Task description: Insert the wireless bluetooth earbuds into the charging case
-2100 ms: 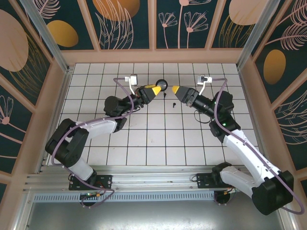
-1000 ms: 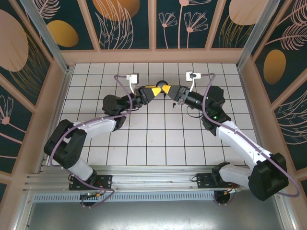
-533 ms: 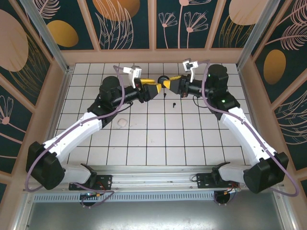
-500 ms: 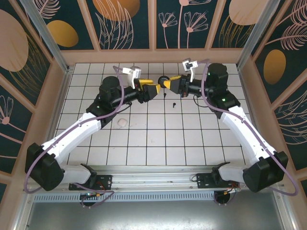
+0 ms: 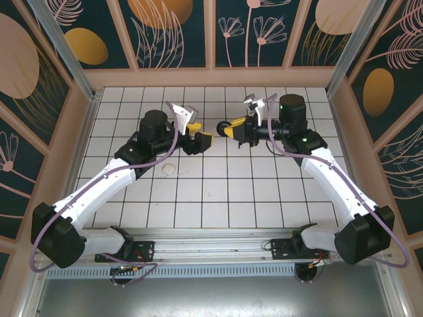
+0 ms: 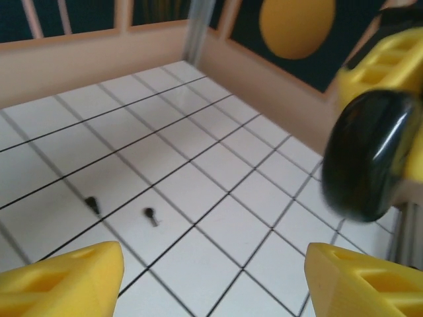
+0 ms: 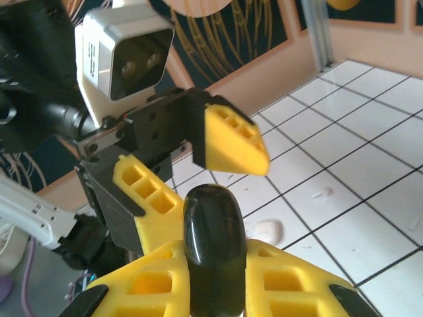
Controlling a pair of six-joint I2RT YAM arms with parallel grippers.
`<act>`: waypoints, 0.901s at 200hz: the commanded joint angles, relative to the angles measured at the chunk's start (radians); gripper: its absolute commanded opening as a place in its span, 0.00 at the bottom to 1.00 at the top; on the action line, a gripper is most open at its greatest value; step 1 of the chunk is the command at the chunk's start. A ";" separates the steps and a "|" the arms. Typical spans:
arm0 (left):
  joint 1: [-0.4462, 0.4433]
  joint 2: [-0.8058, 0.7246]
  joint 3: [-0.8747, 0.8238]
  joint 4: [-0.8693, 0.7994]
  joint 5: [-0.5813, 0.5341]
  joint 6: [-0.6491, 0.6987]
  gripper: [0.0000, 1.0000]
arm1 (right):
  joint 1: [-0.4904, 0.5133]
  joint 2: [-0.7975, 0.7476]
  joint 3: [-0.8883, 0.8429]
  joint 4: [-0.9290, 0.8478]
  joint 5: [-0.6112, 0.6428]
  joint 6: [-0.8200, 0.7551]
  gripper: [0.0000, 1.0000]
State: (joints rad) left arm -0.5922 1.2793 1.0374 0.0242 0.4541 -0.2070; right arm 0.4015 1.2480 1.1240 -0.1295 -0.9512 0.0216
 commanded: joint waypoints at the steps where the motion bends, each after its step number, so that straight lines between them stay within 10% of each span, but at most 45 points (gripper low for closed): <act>1: 0.010 -0.003 -0.041 0.223 0.222 -0.091 0.69 | 0.019 -0.037 -0.047 0.136 -0.083 0.001 0.13; 78: 0.020 0.026 -0.188 0.652 0.393 -0.344 0.59 | 0.021 -0.064 -0.117 0.273 -0.099 0.093 0.10; 180: 0.021 0.079 -0.201 0.789 0.428 -0.421 0.41 | 0.021 -0.061 -0.175 0.407 -0.096 0.215 0.09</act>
State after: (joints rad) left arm -0.5678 1.3369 0.8486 0.7261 0.8543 -0.5926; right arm 0.4141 1.1995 0.9710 0.1635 -1.0233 0.1810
